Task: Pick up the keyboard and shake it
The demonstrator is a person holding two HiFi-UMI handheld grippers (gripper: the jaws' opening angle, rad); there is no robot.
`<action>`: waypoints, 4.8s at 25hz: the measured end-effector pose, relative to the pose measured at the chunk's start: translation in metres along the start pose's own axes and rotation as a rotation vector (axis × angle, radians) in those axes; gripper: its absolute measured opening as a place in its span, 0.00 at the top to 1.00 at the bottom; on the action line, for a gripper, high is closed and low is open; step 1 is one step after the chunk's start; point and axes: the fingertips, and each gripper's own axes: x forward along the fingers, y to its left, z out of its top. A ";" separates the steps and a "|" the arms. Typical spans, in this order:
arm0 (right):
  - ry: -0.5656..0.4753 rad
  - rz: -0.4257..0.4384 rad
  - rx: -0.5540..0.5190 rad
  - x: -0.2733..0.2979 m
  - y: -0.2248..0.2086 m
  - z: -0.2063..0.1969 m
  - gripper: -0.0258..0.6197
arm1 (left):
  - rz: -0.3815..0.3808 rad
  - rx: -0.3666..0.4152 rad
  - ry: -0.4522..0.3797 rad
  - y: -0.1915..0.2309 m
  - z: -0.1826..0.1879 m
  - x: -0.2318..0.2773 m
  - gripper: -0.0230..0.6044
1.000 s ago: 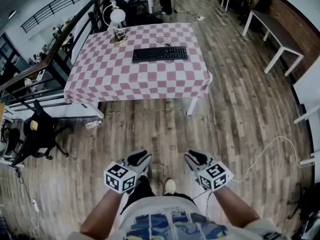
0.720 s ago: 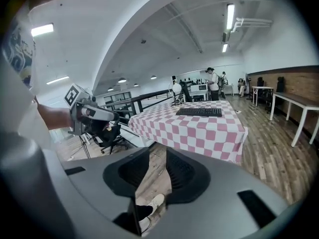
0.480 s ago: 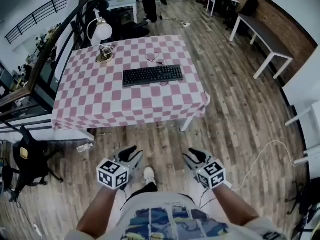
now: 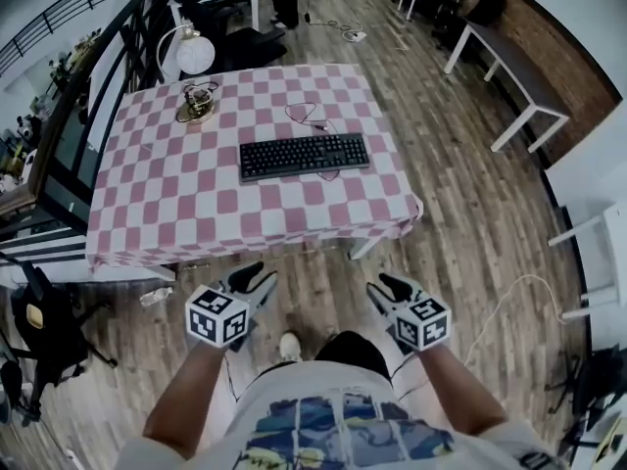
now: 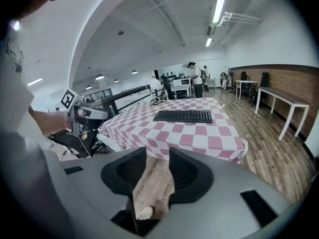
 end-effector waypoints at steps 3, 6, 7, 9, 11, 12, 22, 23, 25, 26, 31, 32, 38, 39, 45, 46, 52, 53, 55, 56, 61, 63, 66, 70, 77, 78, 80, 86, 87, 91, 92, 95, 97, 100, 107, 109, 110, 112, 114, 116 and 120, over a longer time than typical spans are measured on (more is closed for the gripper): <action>0.006 -0.002 -0.002 0.027 -0.030 0.015 0.74 | 0.030 -0.026 0.007 0.034 0.005 0.016 0.75; 0.015 0.013 0.017 0.058 -0.065 0.032 0.75 | 0.075 -0.043 0.013 0.066 0.016 0.037 0.75; 0.021 0.018 0.020 0.069 -0.079 0.038 0.75 | 0.092 -0.049 0.015 0.077 0.021 0.045 0.75; 0.041 0.038 0.026 0.094 -0.109 0.049 0.75 | 0.128 -0.069 0.025 0.098 0.030 0.065 0.75; 0.076 0.071 0.029 0.121 -0.137 0.059 0.72 | 0.169 -0.094 0.046 0.120 0.038 0.087 0.74; 0.093 0.088 0.027 0.134 -0.152 0.065 0.72 | 0.189 -0.106 0.057 0.131 0.041 0.098 0.73; 0.180 0.156 0.027 0.254 -0.298 0.107 0.69 | 0.347 -0.219 0.132 0.239 0.063 0.182 0.71; 0.191 0.158 0.035 0.266 -0.307 0.109 0.69 | 0.356 -0.232 0.145 0.249 0.062 0.186 0.71; 0.217 0.163 0.056 0.286 -0.324 0.111 0.68 | 0.367 -0.255 0.176 0.268 0.059 0.193 0.70; 0.226 0.166 0.067 0.296 -0.333 0.113 0.68 | 0.370 -0.260 0.191 0.279 0.060 0.198 0.70; 0.261 0.196 0.167 0.346 -0.368 0.137 0.64 | 0.361 -0.278 0.257 0.336 0.072 0.225 0.66; 0.268 0.203 0.193 0.354 -0.370 0.139 0.63 | 0.356 -0.285 0.271 0.346 0.073 0.228 0.65; 0.336 0.209 0.245 0.392 -0.385 0.137 0.57 | 0.314 -0.338 0.333 0.393 0.063 0.253 0.59; 0.344 0.209 0.251 0.398 -0.385 0.136 0.56 | 0.306 -0.352 0.338 0.399 0.062 0.256 0.58; 0.374 0.214 0.259 0.407 -0.382 0.134 0.53 | 0.261 -0.420 0.353 0.420 0.055 0.277 0.54; 0.379 0.221 0.253 0.408 -0.380 0.135 0.52 | 0.255 -0.425 0.352 0.421 0.055 0.279 0.54; 0.405 0.246 0.233 0.420 -0.368 0.137 0.47 | 0.217 -0.449 0.367 0.421 0.053 0.293 0.52; 0.412 0.239 0.217 0.422 -0.367 0.136 0.46 | 0.216 -0.450 0.368 0.420 0.052 0.294 0.51; 0.421 0.224 0.195 0.423 -0.367 0.134 0.46 | 0.216 -0.451 0.371 0.421 0.051 0.296 0.51; 0.422 0.220 0.189 0.423 -0.367 0.134 0.47 | 0.218 -0.452 0.372 0.422 0.051 0.295 0.51; 0.434 0.201 0.171 0.422 -0.368 0.133 0.47 | 0.247 -0.472 0.367 0.423 0.051 0.296 0.52; 0.436 0.192 0.155 0.422 -0.367 0.133 0.47 | 0.262 -0.489 0.356 0.423 0.051 0.296 0.52; 0.429 0.188 0.125 0.420 -0.367 0.135 0.47 | 0.274 -0.492 0.345 0.423 0.053 0.295 0.52; 0.387 0.178 0.077 0.413 -0.365 0.146 0.48 | 0.287 -0.475 0.328 0.418 0.058 0.290 0.52; 0.303 0.156 -0.066 0.396 -0.362 0.172 0.51 | 0.339 -0.410 0.279 0.409 0.071 0.279 0.53; 0.294 0.153 -0.078 0.393 -0.363 0.173 0.51 | 0.345 -0.401 0.269 0.407 0.074 0.277 0.53; 0.273 0.139 -0.104 0.388 -0.365 0.179 0.54 | 0.358 -0.384 0.241 0.404 0.083 0.272 0.53; 0.198 0.125 -0.167 0.367 -0.363 0.208 0.60 | 0.382 -0.345 0.167 0.390 0.112 0.259 0.54; 0.184 0.120 -0.180 0.363 -0.363 0.214 0.60 | 0.386 -0.331 0.155 0.387 0.118 0.257 0.54; 0.121 0.108 -0.236 0.347 -0.359 0.240 0.60 | 0.409 -0.280 0.106 0.377 0.142 0.245 0.54; 0.104 0.104 -0.249 0.344 -0.358 0.247 0.60 | 0.416 -0.269 0.093 0.375 0.148 0.242 0.54; 0.052 0.091 -0.293 0.335 -0.355 0.267 0.60 | 0.442 -0.235 0.054 0.371 0.165 0.233 0.54; 0.017 0.084 -0.323 0.329 -0.352 0.281 0.61 | 0.456 -0.213 0.030 0.367 0.176 0.226 0.54; -0.035 0.080 -0.371 0.319 -0.346 0.302 0.61 | 0.477 -0.181 -0.009 0.360 0.193 0.213 0.54; -0.174 0.064 -0.487 0.298 -0.332 0.359 0.61 | 0.532 -0.084 -0.104 0.346 0.240 0.184 0.54; -0.211 0.065 -0.514 0.292 -0.326 0.375 0.61 | 0.546 -0.066 -0.130 0.342 0.253 0.176 0.54; -0.226 0.065 -0.526 0.288 -0.324 0.383 0.61 | 0.553 -0.055 -0.143 0.340 0.259 0.171 0.54; -0.255 0.061 -0.549 0.280 -0.320 0.397 0.61 | 0.571 -0.030 -0.170 0.334 0.273 0.163 0.54; -0.289 0.056 -0.568 0.274 -0.316 0.410 0.61 | 0.588 0.000 -0.192 0.328 0.286 0.154 0.54; -0.325 0.056 -0.584 0.269 -0.313 0.422 0.61 | 0.606 0.029 -0.211 0.324 0.298 0.145 0.54; -0.382 0.057 -0.611 0.260 -0.305 0.442 0.62 | 0.640 0.077 -0.250 0.315 0.321 0.126 0.55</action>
